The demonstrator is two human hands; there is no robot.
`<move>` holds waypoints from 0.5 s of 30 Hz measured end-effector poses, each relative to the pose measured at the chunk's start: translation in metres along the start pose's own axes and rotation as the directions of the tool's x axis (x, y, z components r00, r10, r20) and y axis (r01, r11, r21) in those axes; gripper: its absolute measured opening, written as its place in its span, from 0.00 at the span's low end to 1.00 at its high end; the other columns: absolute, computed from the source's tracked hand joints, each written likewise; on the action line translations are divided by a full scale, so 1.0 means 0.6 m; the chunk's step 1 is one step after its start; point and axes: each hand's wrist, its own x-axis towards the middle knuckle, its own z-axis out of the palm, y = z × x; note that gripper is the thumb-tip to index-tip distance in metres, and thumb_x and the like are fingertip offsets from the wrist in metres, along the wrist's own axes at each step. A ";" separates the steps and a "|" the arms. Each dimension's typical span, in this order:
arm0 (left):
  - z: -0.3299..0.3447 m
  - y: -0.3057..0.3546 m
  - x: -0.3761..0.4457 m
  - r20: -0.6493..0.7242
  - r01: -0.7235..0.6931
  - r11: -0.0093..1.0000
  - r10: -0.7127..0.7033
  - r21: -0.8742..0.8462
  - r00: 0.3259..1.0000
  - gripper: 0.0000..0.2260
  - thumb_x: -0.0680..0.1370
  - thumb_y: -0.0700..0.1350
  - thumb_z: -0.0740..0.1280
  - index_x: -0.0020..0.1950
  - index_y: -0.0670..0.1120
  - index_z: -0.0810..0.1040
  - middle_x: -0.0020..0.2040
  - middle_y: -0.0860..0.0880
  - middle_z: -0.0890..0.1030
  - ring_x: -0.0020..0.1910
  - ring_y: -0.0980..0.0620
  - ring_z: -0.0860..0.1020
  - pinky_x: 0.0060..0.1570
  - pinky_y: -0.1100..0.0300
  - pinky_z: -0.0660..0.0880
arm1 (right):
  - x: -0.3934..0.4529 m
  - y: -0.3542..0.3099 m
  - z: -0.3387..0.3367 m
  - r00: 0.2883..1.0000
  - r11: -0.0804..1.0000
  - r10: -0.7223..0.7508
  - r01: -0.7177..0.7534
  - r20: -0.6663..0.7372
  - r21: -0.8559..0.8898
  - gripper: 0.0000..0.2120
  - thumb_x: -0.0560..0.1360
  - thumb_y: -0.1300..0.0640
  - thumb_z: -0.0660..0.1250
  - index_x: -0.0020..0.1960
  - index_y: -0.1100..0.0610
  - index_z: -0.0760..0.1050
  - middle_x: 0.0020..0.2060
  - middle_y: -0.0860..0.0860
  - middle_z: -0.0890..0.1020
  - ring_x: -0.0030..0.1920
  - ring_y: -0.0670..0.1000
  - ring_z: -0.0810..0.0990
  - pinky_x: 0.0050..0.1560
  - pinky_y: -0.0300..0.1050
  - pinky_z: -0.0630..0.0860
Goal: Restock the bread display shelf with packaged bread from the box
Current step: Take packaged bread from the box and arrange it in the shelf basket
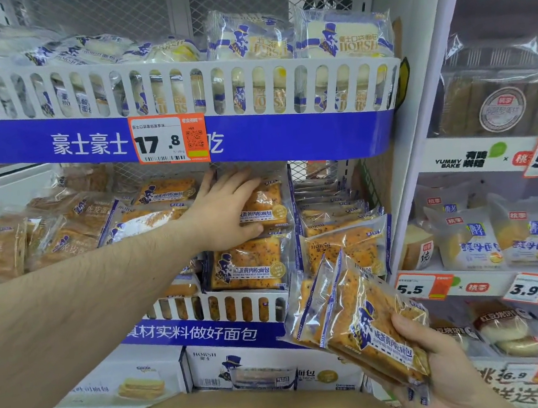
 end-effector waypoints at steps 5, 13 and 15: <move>-0.015 0.047 -0.043 -0.169 -0.016 0.974 -0.024 -0.228 0.985 0.30 0.79 0.54 0.66 0.78 0.48 0.61 0.79 0.49 0.60 0.79 0.51 0.54 0.77 0.50 0.41 | 0.000 -0.007 -0.001 1.000 0.999 -0.020 0.020 0.011 0.035 0.43 0.29 0.61 0.86 0.47 0.60 0.87 0.47 0.66 0.85 0.37 0.66 0.86 0.28 0.58 0.81; -0.036 0.169 -0.116 0.291 0.346 0.380 -0.195 -0.858 0.937 0.21 0.79 0.58 0.62 0.71 0.53 0.66 0.55 0.60 0.73 0.52 0.64 0.72 0.45 0.69 0.67 | -0.006 -0.046 0.005 0.998 0.997 -0.067 0.067 -0.004 -0.038 0.45 0.31 0.58 0.87 0.49 0.62 0.86 0.48 0.66 0.85 0.38 0.64 0.86 0.33 0.61 0.83; -0.036 0.177 -0.087 0.438 0.475 0.333 -0.186 -0.814 0.880 0.24 0.79 0.63 0.59 0.72 0.55 0.64 0.53 0.58 0.74 0.50 0.62 0.73 0.48 0.62 0.68 | -0.005 -0.068 0.013 0.994 0.988 -0.111 0.110 -0.004 -0.107 0.51 0.32 0.58 0.88 0.55 0.62 0.82 0.48 0.67 0.85 0.39 0.64 0.86 0.31 0.58 0.83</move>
